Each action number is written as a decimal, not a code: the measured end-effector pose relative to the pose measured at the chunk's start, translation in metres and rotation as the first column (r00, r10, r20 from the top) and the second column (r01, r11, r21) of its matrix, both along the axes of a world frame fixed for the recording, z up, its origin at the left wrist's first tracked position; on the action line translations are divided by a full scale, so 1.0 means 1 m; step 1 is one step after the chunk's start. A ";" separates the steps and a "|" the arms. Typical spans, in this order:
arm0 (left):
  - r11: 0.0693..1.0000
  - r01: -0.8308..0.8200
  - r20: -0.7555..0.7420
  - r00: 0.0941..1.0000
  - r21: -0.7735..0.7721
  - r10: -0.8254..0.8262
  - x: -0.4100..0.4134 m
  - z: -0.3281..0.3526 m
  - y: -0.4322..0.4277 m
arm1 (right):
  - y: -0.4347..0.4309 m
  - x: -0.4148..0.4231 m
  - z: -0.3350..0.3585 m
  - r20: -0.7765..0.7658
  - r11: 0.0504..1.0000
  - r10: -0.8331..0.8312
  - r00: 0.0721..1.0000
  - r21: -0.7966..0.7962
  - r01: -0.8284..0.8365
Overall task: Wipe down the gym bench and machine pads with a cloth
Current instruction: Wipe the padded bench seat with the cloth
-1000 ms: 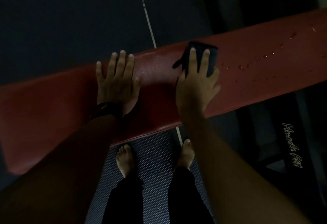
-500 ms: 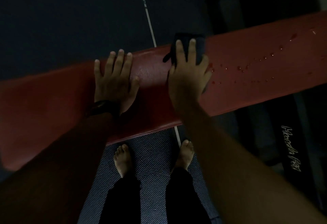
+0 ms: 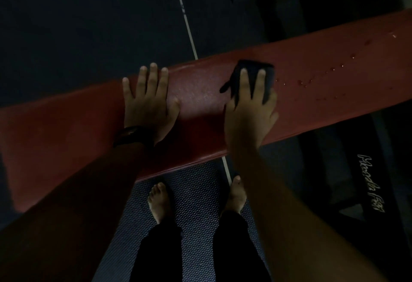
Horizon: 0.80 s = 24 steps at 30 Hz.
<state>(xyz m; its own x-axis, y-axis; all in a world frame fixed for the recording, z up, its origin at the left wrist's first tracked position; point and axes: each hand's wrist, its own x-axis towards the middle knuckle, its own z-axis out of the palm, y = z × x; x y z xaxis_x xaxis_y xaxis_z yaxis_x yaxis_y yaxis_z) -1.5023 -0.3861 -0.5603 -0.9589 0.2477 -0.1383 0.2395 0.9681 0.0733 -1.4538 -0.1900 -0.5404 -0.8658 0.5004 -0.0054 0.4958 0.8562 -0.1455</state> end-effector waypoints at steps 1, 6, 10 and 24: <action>1.000 -0.001 0.003 1.000 0.000 0.001 0.000 0.000 0.000 | -0.017 0.016 -0.001 -0.020 1.000 -0.010 1.000 0.004 0.011; 1.000 -0.002 0.025 1.000 0.019 0.002 0.009 -0.002 0.006 | -0.035 0.030 -0.001 -0.036 0.837 0.547 0.836 0.014 -0.547; 0.999 -0.036 0.049 0.998 0.025 0.035 0.015 -0.003 0.017 | 0.030 0.007 -0.007 0.030 0.795 0.591 0.806 0.147 -0.588; 1.000 -0.028 0.011 1.000 0.002 0.028 0.018 -0.007 0.021 | 0.018 0.022 -0.006 -0.017 0.697 0.711 0.703 0.149 -0.702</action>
